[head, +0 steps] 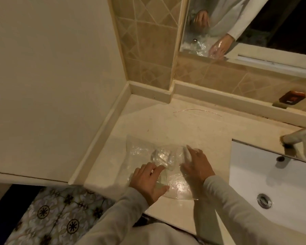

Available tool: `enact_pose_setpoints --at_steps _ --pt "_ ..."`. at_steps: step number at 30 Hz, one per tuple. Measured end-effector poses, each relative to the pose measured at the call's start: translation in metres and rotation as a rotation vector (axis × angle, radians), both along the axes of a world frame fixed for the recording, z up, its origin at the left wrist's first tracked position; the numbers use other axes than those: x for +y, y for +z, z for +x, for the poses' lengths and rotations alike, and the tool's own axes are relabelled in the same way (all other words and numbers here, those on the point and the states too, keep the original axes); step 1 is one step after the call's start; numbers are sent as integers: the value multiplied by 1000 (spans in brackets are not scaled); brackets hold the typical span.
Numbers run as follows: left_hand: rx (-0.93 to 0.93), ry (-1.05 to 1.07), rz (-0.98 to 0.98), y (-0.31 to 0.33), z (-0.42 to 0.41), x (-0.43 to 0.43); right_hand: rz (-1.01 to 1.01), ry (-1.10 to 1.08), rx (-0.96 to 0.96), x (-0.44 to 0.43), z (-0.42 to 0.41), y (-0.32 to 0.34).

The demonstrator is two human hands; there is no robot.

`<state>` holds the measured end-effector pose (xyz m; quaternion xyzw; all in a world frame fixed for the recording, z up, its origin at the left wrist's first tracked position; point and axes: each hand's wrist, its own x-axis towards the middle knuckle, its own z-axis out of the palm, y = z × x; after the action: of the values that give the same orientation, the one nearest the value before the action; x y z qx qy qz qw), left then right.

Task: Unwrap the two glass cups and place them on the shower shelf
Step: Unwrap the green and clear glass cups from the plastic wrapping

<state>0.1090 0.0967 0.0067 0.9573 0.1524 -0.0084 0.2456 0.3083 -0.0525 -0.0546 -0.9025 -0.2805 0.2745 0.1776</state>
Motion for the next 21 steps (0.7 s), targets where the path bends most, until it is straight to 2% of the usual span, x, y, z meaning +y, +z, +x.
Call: enact_pose_setpoints --at_steps 2,5,8,14,18,21 --pt "151 -147 55 -14 -11 21 0 -38 -26 -2 -7 -2" --pt "250 -293 160 -29 -14 39 29 -93 -48 0 -17 2" --pt "233 -341 187 -37 -13 47 128 -197 -7 9 -31 9" --pt "166 -409 214 -43 -12 59 144 -260 149 11 -46 14" --pt "184 -399 122 -43 -5 71 216 -351 185 13 -56 17" --pt "118 -148 -153 -47 1 69 240 -390 183 12 -55 16"
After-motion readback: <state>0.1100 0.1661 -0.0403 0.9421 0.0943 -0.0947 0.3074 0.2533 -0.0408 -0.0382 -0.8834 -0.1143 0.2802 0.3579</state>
